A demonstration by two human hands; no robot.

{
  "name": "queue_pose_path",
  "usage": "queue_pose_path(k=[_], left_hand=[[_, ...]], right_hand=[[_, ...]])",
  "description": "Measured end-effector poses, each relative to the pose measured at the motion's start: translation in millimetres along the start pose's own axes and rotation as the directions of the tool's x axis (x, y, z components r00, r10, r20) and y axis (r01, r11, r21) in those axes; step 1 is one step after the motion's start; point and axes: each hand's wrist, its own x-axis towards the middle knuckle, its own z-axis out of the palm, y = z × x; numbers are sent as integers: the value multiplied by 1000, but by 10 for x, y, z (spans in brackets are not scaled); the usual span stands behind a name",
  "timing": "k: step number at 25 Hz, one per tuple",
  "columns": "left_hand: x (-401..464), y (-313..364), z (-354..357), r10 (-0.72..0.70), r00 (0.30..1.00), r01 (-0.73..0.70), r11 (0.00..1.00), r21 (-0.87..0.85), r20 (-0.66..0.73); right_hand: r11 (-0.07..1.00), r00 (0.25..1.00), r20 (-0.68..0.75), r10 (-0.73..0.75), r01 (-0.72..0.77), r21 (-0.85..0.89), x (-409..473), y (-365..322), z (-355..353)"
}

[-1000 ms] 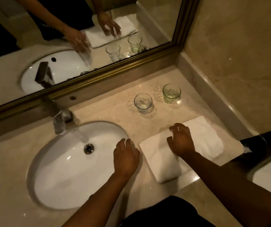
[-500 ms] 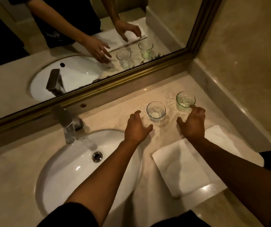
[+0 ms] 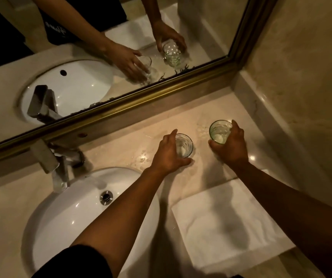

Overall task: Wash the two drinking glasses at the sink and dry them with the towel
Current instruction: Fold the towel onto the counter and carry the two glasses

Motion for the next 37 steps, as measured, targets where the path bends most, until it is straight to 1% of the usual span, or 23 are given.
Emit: queue_pose_path(k=[5,8,11,15,18,20,24,26,30,32,37], left_hand=[[39,64,87,14,1000,-14,1000,-15,-23],[-103,-26,38,-18,999,18,1000,-4,-47],[-364,-164,-104,-54,994,52,999,-15,-100],[-936,-367,-230,-151,971,136,986,-95,-186],[-1336,-545,-307,-205,940,163,972,-168,-271],[-1660,-701,-408,-216,929,158,966,-205,-301],[-2387,-1187,-649,-222,911,156,966,-208,-347],[-2746,-1420,-753,-231,895,156,963,-218,-381],[-3563,-1887,-955,-294,850,187,944,-272,-438],[-3973,-2091,-1058,-298,818,180,945,-274,-491],[-4877,-2578,-1326,-351,743,216,932,-292,-570]], right_hand=[[997,998,-49,-40,43,57,108,103,-65],[991,998,-20,-62,64,119,3,79,-2],[976,992,28,-122,115,184,-244,-30,88],[966,973,146,-178,144,216,-759,-182,153],[955,956,195,-217,167,246,-1113,-338,246],[944,944,205,-258,201,260,-1408,-510,330],[919,902,245,-355,290,267,-2066,-934,556],[908,885,264,-382,308,284,-2417,-1104,681],[892,855,292,-429,351,284,-3235,-1374,917],[876,826,317,-466,380,298,-3619,-1518,1004],[857,774,383,-504,395,331,-4468,-1831,1256]])
